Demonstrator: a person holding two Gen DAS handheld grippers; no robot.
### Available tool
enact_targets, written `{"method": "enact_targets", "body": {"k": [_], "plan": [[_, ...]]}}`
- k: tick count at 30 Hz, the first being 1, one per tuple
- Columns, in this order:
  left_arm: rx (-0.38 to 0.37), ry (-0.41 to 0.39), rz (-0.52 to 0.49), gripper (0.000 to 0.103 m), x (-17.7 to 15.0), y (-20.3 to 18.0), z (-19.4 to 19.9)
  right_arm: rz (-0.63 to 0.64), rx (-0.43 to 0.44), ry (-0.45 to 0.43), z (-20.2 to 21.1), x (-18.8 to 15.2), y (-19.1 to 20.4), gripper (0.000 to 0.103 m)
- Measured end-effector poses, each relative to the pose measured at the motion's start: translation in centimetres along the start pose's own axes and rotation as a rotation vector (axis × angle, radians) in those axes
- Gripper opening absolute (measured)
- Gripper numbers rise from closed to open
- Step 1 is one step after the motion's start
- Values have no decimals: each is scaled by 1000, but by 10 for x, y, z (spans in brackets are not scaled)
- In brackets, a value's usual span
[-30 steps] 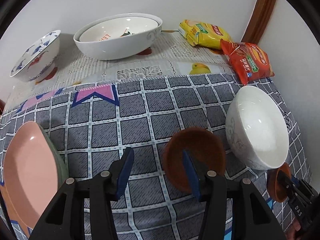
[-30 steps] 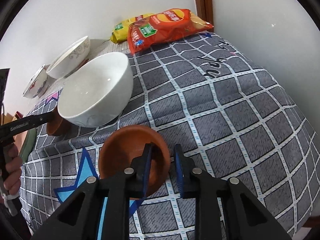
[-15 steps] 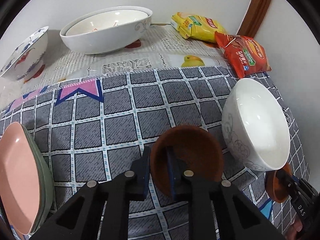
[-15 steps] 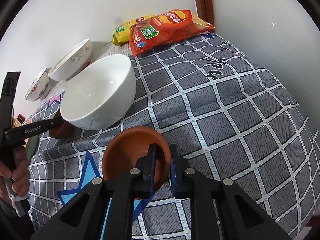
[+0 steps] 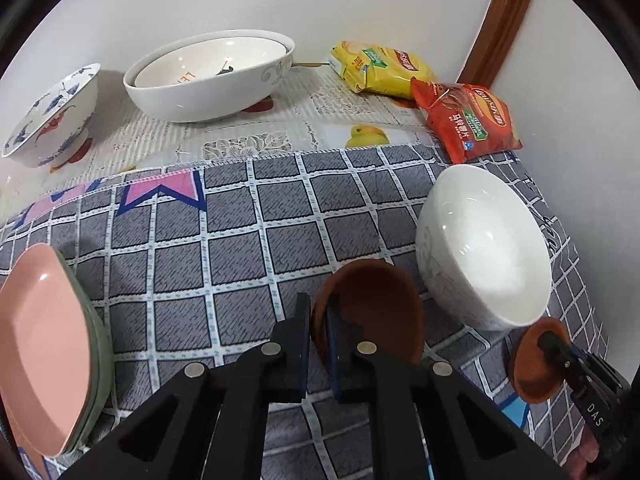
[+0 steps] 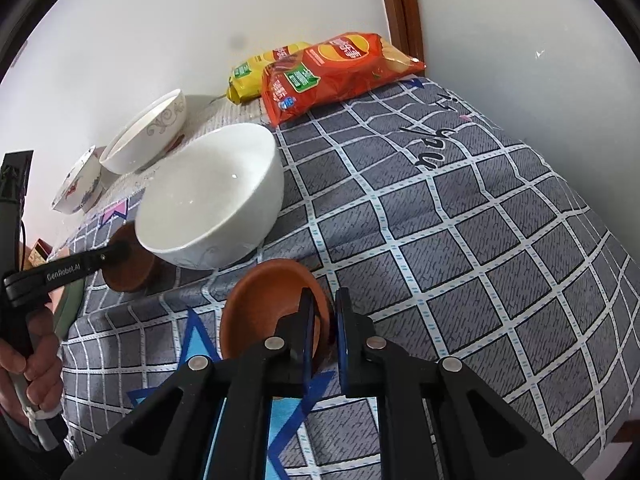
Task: Organize plates and bowls
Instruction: 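Carry the right gripper's brown bowl over the white bowl while the left gripper holds its brown bowl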
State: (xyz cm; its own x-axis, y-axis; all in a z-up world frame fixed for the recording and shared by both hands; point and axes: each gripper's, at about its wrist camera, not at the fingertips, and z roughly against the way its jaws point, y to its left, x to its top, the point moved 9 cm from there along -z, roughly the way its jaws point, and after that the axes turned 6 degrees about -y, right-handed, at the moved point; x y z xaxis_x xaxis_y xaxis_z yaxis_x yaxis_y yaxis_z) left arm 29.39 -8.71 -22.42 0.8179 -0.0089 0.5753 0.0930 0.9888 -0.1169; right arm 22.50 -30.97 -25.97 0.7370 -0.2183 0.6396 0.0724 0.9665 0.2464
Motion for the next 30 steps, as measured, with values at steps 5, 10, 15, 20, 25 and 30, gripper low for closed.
{"method": "enact_targets", "body": {"k": [5, 10, 15, 20, 25, 30], "plan": [[-8, -24, 12, 8, 1, 3, 20, 0, 2, -23, 13, 6, 7, 10], [-7, -56, 23, 8, 7, 9, 41, -3, 7, -61, 33, 19, 12, 10], [-1, -92, 36, 8, 12, 16, 62, 11, 9, -95, 48, 33, 23, 10], [11, -116, 40, 8, 15, 24, 81, 15, 27, -121, 60, 45, 38, 10], [17, -133, 50, 8, 14, 32, 95, 7, 25, -126, 66, 51, 47, 10], [23, -145, 63, 8, 14, 41, 105, 18, 27, -133, 69, 58, 56, 10]]}}
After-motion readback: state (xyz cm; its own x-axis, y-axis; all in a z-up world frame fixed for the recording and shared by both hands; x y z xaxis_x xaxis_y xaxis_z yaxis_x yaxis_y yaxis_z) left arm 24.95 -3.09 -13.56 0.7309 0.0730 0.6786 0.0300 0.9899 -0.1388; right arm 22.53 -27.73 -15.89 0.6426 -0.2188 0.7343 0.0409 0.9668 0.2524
